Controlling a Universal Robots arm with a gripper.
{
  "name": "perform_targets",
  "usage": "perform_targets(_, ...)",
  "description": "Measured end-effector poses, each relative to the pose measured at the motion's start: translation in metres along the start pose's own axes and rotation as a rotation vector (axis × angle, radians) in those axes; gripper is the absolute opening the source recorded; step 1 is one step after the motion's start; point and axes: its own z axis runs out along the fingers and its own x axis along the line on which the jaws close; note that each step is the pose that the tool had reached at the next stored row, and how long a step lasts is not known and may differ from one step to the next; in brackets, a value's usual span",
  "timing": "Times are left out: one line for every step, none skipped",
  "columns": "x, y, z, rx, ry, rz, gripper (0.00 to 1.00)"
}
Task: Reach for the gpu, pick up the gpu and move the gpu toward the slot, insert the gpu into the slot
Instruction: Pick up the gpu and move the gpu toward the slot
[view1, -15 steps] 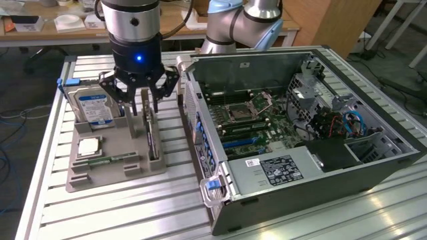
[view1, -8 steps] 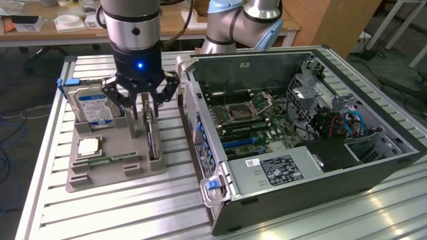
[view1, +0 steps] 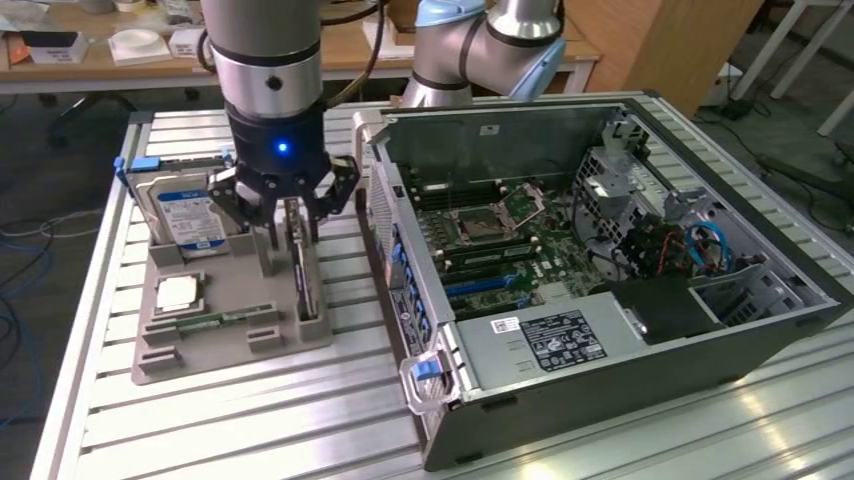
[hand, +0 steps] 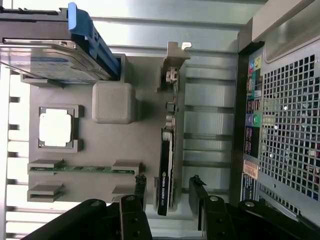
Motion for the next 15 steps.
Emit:
perform_targets(0.0,-0.0002,0.0019,0.0,-0.0005,0.0,0.47)
perform_targets(0.0,-0.0004,0.0037,0.0,-0.0009,0.0,0.47)
perform_targets(0.0,-0.0006,0.0055,0.0,-0.0014,0.001,0.47)
perform_targets(0.0,-0.0008,0.0073,0.0,-0.0019,0.001,0.47)
perform_targets(0.0,-0.001,0.0091,0.0,-0.0025,0.001,0.47)
perform_targets(0.0,-0.0011,0.011,0.0,-0.0031,0.001,0.47)
perform_targets(0.0,-0.0013,0.0127,0.0001,-0.0036,0.001,0.47)
perform_targets(0.0,-0.0014,0.0146,0.0001,-0.0041,0.001,0.47)
perform_targets(0.0,-0.0016,0.0165,0.0,-0.0047,0.001,0.47)
perform_targets(0.0,-0.0017,0.0182,0.0001,-0.005,0.001,0.47)
perform_targets(0.0,-0.0018,0.02,0.0001,-0.0052,0.001,0.47)
perform_targets(0.0,-0.0019,0.0218,0.0002,-0.0053,0.001,0.47)
perform_targets(0.0,-0.002,0.0236,0.0001,-0.0055,0.001,0.47)
perform_targets(0.0,-0.0021,0.0254,0.0002,-0.0057,0.001,0.47)
perform_targets(0.0,-0.0022,0.0272,0.0003,-0.0058,0.001,0.47)
